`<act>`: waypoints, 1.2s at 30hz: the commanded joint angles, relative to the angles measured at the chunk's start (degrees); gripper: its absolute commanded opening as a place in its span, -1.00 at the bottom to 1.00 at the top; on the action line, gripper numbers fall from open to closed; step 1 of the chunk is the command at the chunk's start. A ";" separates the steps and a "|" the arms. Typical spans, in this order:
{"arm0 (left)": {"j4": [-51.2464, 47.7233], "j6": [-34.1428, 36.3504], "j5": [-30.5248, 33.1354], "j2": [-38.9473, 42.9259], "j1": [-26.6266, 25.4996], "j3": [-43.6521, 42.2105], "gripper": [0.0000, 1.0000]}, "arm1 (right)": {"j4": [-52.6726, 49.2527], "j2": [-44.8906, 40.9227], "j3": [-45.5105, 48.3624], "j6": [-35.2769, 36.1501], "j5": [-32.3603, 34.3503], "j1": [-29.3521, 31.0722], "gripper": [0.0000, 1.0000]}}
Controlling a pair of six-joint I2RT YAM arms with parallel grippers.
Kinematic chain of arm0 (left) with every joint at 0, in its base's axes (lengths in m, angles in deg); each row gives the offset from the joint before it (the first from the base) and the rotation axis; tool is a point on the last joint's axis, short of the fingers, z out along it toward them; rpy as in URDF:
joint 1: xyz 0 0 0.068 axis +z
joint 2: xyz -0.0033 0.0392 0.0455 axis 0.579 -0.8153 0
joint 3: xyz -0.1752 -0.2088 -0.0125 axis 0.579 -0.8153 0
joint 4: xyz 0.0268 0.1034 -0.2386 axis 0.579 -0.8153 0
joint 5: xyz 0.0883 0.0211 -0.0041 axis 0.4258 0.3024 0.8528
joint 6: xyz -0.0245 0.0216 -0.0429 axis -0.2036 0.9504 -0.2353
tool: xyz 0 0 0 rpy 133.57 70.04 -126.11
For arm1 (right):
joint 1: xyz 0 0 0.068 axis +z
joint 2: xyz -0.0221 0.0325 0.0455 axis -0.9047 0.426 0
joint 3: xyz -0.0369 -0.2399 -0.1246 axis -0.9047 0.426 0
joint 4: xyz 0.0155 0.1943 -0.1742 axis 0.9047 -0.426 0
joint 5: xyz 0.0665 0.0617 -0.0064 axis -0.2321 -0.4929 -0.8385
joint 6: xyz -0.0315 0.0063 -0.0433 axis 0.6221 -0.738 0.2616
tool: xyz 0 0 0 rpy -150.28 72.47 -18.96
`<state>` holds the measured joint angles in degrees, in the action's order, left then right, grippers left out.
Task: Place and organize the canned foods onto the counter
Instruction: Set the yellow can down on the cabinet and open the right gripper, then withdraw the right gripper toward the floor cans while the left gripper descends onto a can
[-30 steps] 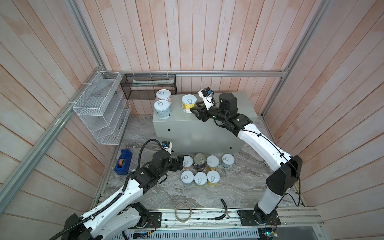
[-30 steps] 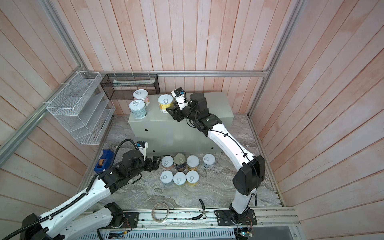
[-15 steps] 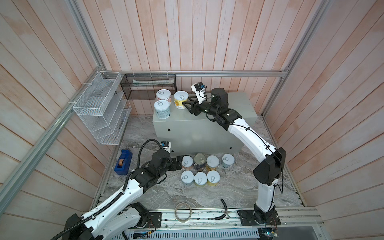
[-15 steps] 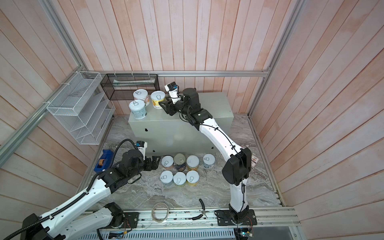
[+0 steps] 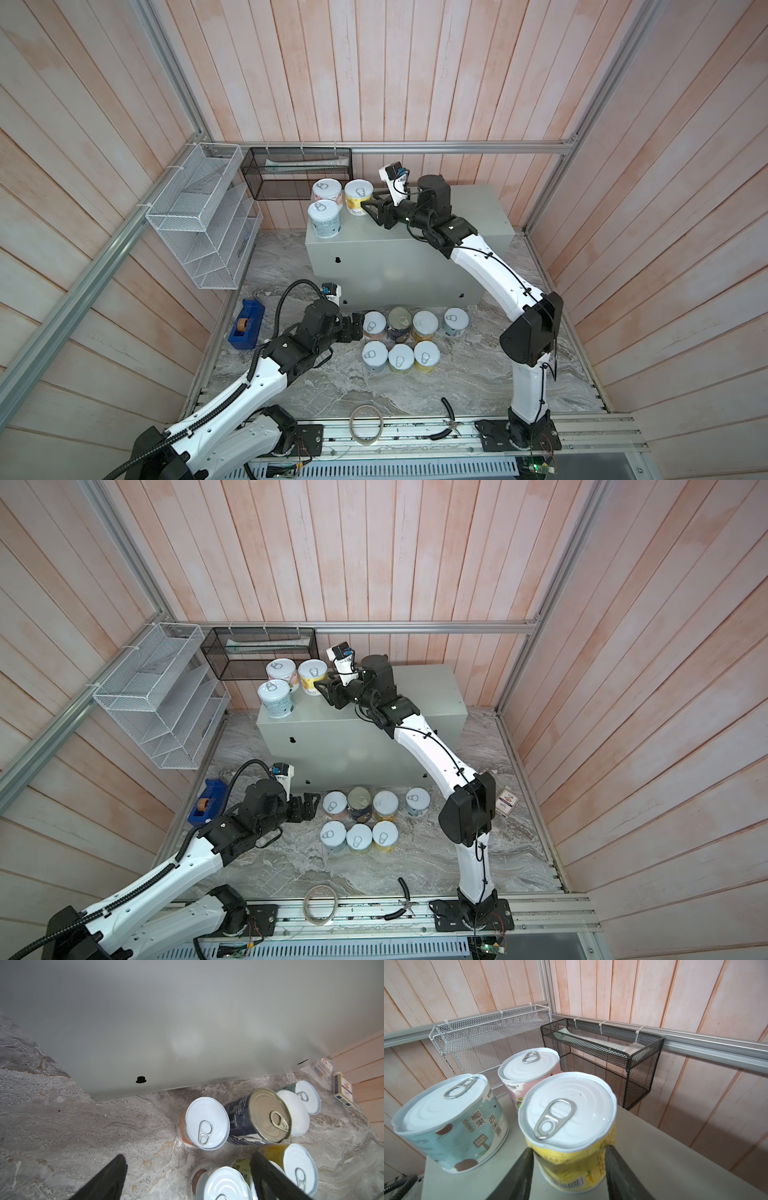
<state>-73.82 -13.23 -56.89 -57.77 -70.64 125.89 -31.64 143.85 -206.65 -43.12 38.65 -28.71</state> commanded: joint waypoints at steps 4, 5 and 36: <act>0.52 0.27 0.17 1.21 0.31 -1.07 0.89 | 0.02 1.92 -3.84 -0.95 -0.43 0.73 0.07; 0.51 0.20 0.25 1.68 0.33 -1.34 0.90 | 0.15 1.83 -3.85 -0.99 -0.31 0.71 0.08; -4.50 -15.82 12.71 4.37 -23.79 -8.69 1.00 | -19.99 -52.98 48.87 -13.20 31.96 13.15 0.69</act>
<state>-80.23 -25.69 -47.60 -52.24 -93.07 118.22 -49.28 91.98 -161.04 -52.10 67.90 -15.79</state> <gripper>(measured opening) 0.998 0.847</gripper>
